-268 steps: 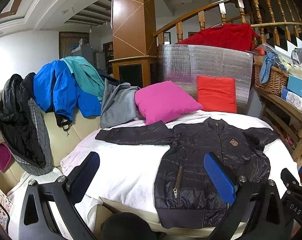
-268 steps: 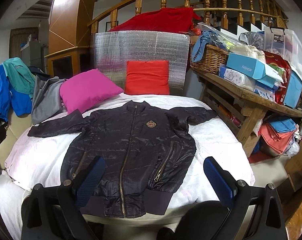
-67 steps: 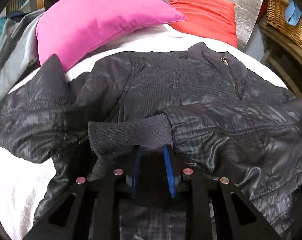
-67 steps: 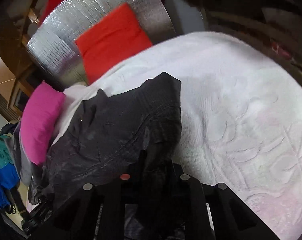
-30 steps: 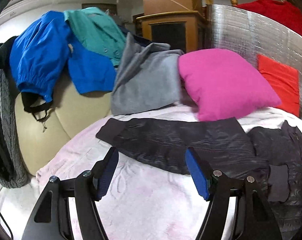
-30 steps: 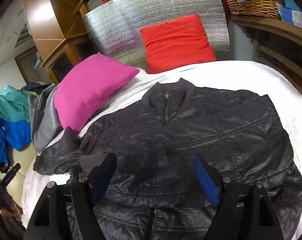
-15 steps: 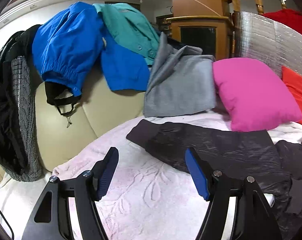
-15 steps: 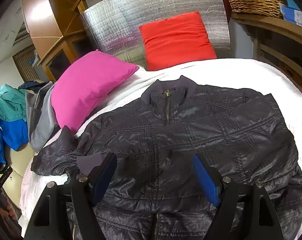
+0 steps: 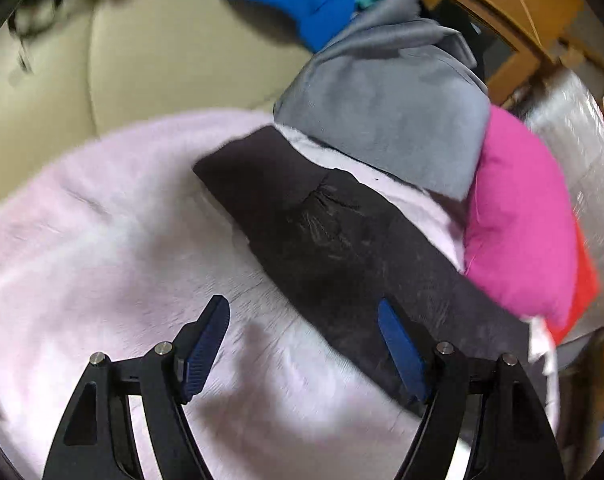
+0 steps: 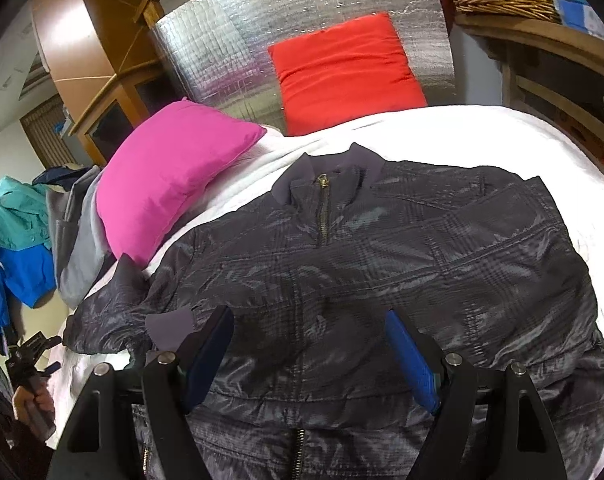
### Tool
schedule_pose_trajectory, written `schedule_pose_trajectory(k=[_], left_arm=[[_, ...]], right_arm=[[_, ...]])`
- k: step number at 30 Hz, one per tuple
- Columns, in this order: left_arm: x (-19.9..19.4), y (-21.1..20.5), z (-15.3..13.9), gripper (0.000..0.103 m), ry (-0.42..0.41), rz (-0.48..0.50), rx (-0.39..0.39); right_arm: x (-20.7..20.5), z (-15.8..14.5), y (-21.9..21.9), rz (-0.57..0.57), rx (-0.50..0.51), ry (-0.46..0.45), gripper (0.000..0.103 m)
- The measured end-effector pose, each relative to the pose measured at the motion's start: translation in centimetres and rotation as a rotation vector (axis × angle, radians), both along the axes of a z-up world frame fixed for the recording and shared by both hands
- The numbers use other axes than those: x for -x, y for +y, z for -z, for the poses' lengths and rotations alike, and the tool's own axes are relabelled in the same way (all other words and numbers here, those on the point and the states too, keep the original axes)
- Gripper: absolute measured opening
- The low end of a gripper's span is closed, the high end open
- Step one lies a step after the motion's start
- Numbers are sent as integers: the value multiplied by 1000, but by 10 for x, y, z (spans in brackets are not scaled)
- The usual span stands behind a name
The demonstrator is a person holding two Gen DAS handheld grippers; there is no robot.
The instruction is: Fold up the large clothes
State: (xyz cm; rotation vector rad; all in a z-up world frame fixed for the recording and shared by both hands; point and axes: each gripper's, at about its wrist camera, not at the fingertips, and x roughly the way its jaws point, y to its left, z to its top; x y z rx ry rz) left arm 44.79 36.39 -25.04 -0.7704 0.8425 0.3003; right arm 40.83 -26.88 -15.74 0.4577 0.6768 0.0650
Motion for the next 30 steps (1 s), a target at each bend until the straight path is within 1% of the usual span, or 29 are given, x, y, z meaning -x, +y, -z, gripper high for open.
schedule_pose_trajectory(k=[1, 2, 3, 4, 5, 6, 7, 9, 11, 12, 14, 15, 16, 18, 20, 21, 23, 24, 25, 26, 27, 29, 30], left_arm=[[-4, 5, 8, 77, -14, -9, 52], [-7, 6, 14, 72, -19, -16, 83], [-13, 8, 23, 63, -17, -21, 118], [-16, 7, 25, 61, -17, -23, 116], [-20, 6, 24, 60, -27, -24, 95], [-26, 3, 23, 54, -35, -16, 66], [-31, 3, 24, 48, -31, -11, 60], [-37, 3, 27, 21, -18, -19, 51], [-39, 1, 25, 11, -33, -16, 54], [-39, -5, 19, 8, -35, -13, 29], [-42, -17, 2, 6, -58, 13, -50], [-42, -33, -17, 6, -89, 44, -117], [-41, -43, -29, 6, -106, 63, -148], [-37, -78, -65, 5, -173, 125, -209], [-31, -107, -92, 5, -233, 183, -236], [-25, -133, -110, 5, -277, 232, -260], [-15, -174, -131, 5, -334, 306, -288], [-9, -205, -143, 5, -366, 367, -304], [-5, -223, -148, 5, -383, 405, -314], [2, -254, -155, 5, -406, 463, -325], [8, -277, -158, 5, -418, 507, -327], [19, -335, -159, 5, -439, 634, -318], [23, -356, -157, 5, -441, 680, -309]], right_arm=[[-1, 2, -1, 1, -4, 6, 81], [-2, 3, -2, 2, -8, 12, 81], [-4, 5, -3, 1, -9, 17, 81], [-4, 6, -3, 0, -8, 20, 81], [-5, 7, -3, -1, -6, 24, 81], [-6, 8, -3, -3, -5, 27, 81], [-6, 8, -3, -5, -5, 29, 81], [-6, 9, -3, -7, -7, 30, 81], [-6, 8, -5, -7, -7, 26, 81], [-5, 7, -5, -4, -6, 22, 81], [-2, 4, -9, 7, -11, 8, 81], [0, 2, -12, 13, -19, 0, 81], [2, -1, -15, 22, -27, -8, 81], [8, -5, -24, 51, -43, -26, 81], [13, -7, -35, 82, -63, -36, 81], [17, -7, -42, 102, -78, -40, 81], [22, -7, -56, 141, -100, -46, 81], [25, -7, -63, 158, -113, -46, 81], [28, -6, -71, 175, -133, -47, 81], [32, -5, -79, 191, -157, -49, 81], [35, -5, -86, 202, -171, -51, 81], [42, -4, -101, 235, -191, -58, 81], [46, -3, -108, 250, -197, -63, 81]])
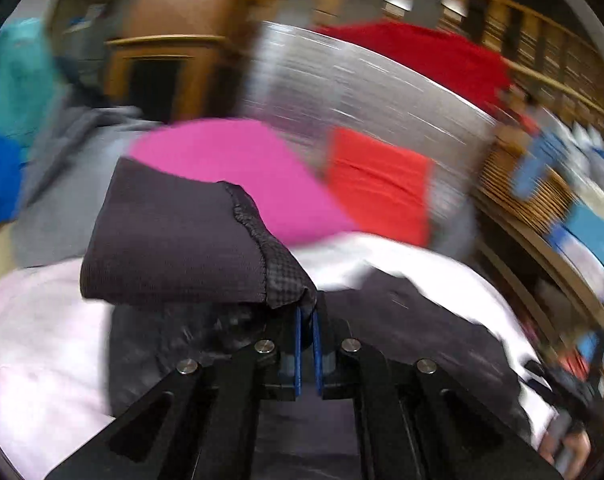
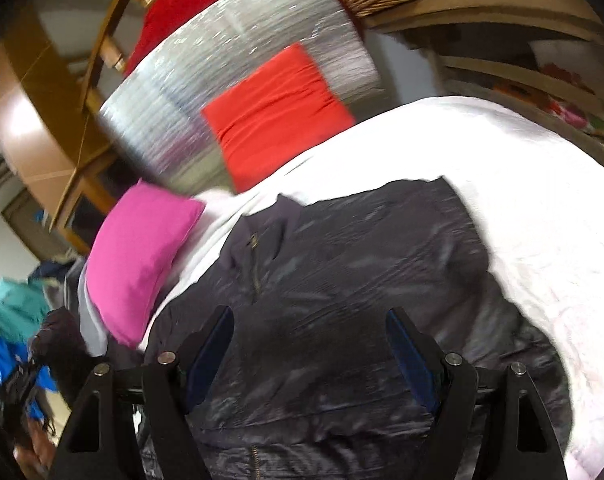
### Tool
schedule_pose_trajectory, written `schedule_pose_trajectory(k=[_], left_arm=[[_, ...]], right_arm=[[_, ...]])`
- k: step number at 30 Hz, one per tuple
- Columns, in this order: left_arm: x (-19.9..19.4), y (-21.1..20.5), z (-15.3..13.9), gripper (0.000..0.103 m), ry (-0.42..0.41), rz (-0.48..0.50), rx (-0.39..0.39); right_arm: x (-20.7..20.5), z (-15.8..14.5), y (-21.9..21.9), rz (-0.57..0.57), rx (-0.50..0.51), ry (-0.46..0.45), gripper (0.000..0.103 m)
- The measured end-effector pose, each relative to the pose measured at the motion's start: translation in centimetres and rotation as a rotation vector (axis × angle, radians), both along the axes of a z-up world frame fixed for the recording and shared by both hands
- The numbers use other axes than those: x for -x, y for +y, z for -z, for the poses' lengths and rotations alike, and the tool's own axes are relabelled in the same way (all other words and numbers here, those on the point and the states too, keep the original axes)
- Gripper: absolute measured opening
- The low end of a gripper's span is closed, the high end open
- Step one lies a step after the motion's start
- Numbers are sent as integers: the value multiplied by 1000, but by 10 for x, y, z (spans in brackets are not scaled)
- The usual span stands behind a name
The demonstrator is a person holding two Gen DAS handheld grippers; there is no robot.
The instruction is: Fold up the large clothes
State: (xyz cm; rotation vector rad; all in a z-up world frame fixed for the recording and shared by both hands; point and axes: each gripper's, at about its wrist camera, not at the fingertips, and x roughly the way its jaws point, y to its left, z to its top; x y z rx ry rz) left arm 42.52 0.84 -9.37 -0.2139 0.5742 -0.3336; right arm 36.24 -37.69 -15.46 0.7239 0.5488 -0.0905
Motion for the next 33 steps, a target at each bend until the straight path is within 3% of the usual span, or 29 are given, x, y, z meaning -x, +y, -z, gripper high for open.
schedule_pose_trajectory(k=[5, 7, 9, 10, 11, 13, 14, 15, 19, 21, 24, 26, 29, 31, 33], left_arm=[[17, -120, 24, 5, 89, 276, -15], [19, -157, 41, 6, 188, 371, -16], [14, -173, 55, 10, 296, 420, -4], [11, -172, 56, 12, 315, 428, 10], [11, -167, 54, 20, 318, 433, 32], [13, -150, 42, 43, 275, 409, 75], [14, -133, 32, 60, 222, 364, 92], [8, -117, 23, 68, 177, 313, 97], [-6, -60, 15, 68, 120, 94, 26], [-21, -34, 30, 68, 158, -11, -6], [-48, 4, 66, 67, 290, -124, 9], [-57, 18, 80, 67, 335, -152, 10], [-69, 11, 85, 61, 339, -150, -35], [-69, 13, 89, 56, 343, -133, -54], [-71, 6, 97, 51, 363, -102, -60]], right_arm=[[13, 8, -33, 40, -50, 10, 81], [17, 10, -43, 42, -61, 17, 81], [20, 11, -51, 42, -76, 18, 81], [20, 12, -55, 36, -89, 18, 81], [19, 13, -58, 27, -99, 18, 81], [16, 14, -59, -5, -120, 18, 81], [12, 16, -57, -35, -131, 24, 81], [7, 18, -54, -73, -148, 33, 81], [-17, 32, -44, -165, -217, 101, 81], [-22, 37, -42, -129, -192, 138, 81], [-30, 44, -42, -171, -170, 219, 78], [-33, 51, -44, -197, -170, 250, 74], [-37, 66, -41, -257, -201, 287, 67], [-40, 72, -32, -308, -210, 308, 57], [-41, 73, -14, -345, -140, 331, 50]])
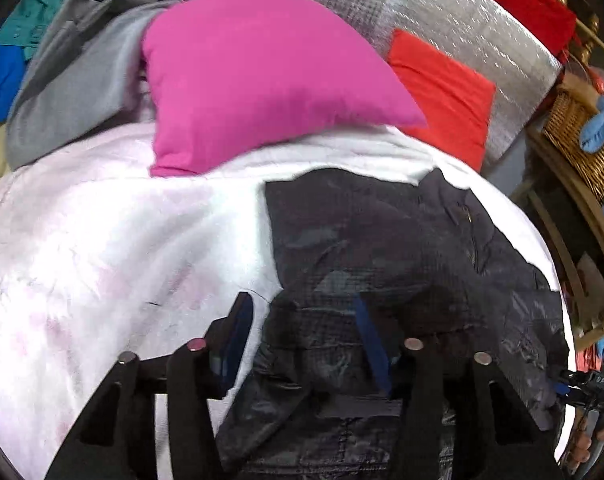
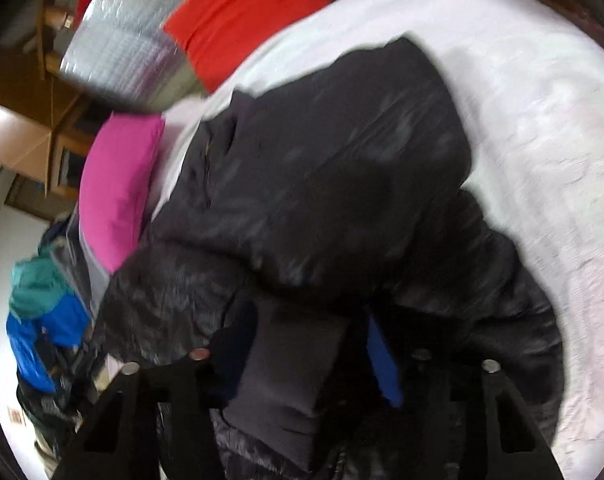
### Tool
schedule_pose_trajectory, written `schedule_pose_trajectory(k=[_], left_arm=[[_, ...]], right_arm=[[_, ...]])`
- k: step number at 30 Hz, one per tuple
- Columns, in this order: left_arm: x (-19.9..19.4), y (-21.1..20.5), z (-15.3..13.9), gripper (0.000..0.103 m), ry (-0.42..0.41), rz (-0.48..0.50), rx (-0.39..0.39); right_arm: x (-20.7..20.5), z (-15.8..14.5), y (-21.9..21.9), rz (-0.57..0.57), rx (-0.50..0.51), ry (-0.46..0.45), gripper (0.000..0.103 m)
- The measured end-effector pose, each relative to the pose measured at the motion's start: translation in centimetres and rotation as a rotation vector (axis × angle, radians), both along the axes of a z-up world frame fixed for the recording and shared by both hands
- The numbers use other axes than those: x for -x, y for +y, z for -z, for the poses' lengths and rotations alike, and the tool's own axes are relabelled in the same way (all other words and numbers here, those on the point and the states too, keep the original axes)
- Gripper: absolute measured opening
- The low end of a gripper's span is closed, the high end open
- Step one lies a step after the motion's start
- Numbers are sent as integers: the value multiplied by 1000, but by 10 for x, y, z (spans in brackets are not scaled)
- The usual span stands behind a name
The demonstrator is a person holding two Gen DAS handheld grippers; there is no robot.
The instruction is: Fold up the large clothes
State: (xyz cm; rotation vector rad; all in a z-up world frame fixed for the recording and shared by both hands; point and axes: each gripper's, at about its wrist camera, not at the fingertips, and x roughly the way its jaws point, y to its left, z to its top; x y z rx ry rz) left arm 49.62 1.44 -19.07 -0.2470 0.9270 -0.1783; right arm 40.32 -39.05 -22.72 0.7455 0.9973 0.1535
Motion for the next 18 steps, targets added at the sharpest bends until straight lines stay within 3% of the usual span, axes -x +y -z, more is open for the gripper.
schedule_pose_trajectory(k=[1, 2, 3, 8, 10, 13, 16, 18], left_arm=[[6, -5, 4, 49, 7, 9, -6], [6, -10, 7, 47, 17, 21, -17], [7, -11, 10, 45, 24, 30, -25], [10, -18, 11, 44, 26, 38, -55], [12, -22, 11, 44, 27, 49, -67], [14, -34, 14, 44, 18, 80, -117], [15, -44, 18, 45, 11, 96, -190], [12, -44, 22, 45, 29, 92, -195]], right_arm=[[0, -3, 7, -10, 47, -6, 29], [2, -9, 14, -16, 96, -21, 16], [5, -16, 17, -3, 118, -58, 10], [36, -68, 14, 200, 308, -305, 9], [41, -77, 3, 302, 360, -343, 9], [22, -55, -20, 325, 323, -256, 9], [-2, -14, -34, 284, 233, -97, 13], [-1, -9, -41, 291, 172, -79, 19]])
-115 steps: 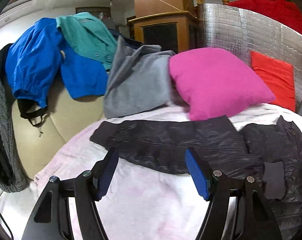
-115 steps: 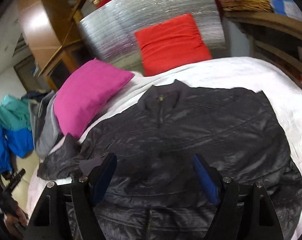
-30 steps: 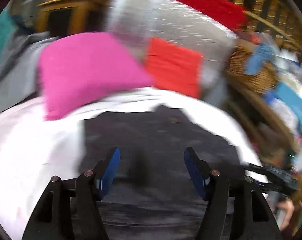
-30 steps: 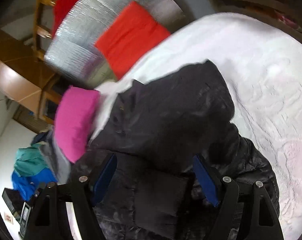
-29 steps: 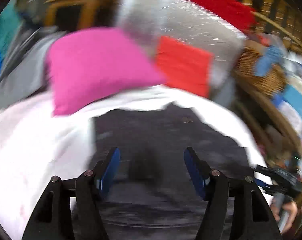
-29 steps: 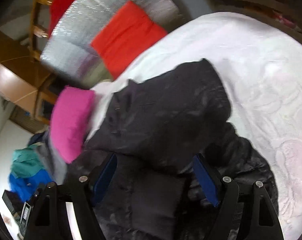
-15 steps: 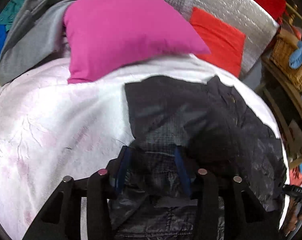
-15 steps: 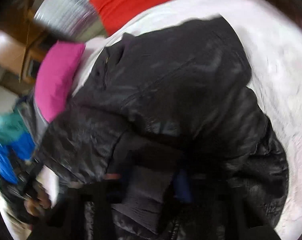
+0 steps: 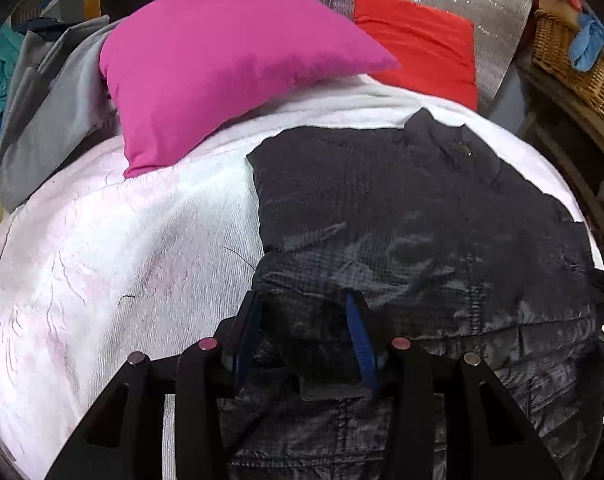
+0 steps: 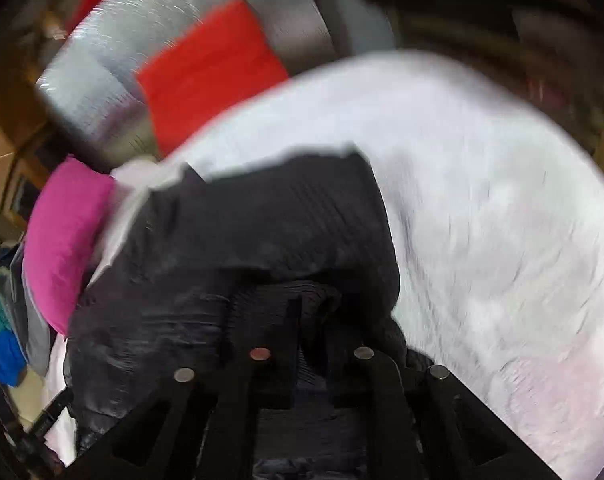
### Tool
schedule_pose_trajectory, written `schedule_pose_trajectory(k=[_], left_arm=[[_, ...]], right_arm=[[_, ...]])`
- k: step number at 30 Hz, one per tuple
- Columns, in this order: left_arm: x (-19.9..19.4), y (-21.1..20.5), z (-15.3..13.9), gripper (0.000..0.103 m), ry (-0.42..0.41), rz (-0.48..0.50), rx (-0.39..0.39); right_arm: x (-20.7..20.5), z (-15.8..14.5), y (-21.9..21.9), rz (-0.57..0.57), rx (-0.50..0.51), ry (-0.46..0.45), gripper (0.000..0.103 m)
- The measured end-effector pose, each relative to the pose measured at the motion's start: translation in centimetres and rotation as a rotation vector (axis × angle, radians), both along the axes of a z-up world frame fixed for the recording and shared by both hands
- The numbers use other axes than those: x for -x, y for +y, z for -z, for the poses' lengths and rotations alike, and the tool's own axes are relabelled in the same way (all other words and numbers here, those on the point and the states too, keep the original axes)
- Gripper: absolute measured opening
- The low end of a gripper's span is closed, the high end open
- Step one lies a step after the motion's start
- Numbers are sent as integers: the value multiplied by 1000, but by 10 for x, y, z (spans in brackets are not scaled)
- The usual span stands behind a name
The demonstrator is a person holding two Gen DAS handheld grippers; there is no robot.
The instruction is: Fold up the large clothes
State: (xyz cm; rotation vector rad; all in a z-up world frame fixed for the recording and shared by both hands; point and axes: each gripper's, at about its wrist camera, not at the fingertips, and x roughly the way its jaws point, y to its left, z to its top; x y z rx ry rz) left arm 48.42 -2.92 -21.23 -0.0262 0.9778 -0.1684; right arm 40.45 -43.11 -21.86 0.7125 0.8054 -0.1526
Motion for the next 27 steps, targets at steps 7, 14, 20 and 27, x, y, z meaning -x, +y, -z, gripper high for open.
schedule_pose_trajectory(k=[7, 14, 20, 27], left_arm=[[-3, 17, -7, 45, 13, -32, 78], [-7, 33, -4, 47, 39, -54, 160], [-7, 19, 0, 47, 41, -28, 126], [-11, 17, 8, 53, 71, -27, 83]], right_arm=[[42, -34, -32, 97, 25, -160, 86], [6, 18, -34, -49, -112, -19, 67], [4, -23, -6, -39, 132, -71, 24], [-4, 10, -13, -44, 145, 73, 27]])
